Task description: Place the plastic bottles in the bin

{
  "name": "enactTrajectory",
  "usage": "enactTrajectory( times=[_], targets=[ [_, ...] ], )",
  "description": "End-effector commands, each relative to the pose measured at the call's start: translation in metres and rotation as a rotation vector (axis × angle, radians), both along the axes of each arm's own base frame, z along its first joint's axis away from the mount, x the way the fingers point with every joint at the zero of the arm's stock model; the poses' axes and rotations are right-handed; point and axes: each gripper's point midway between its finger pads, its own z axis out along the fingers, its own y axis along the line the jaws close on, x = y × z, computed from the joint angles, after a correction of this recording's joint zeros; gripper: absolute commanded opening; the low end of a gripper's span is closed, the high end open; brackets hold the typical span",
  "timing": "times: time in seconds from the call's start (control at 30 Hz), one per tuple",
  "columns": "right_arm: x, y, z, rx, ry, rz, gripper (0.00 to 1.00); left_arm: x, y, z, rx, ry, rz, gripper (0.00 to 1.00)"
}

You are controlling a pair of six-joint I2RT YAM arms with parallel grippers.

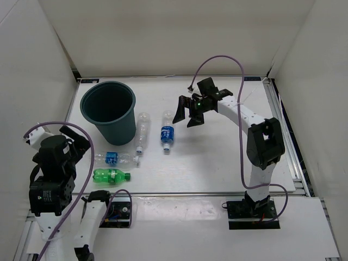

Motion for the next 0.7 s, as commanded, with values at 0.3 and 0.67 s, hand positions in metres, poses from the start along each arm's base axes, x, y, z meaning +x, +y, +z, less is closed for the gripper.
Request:
enactTrajectory(
  times=[0.3,0.67],
  targets=[
    [0.039,0.013,-0.027,-0.031,-0.03,-0.013,1.0,-0.023,-0.005,-0.005,0.003,0.04,-0.035,1.0],
    [0.045,0.057,-0.082,-0.059,0.034,0.04,1.0,-0.025,-0.006,-0.01,0.032,0.1,-0.076,1.0]
  ],
)
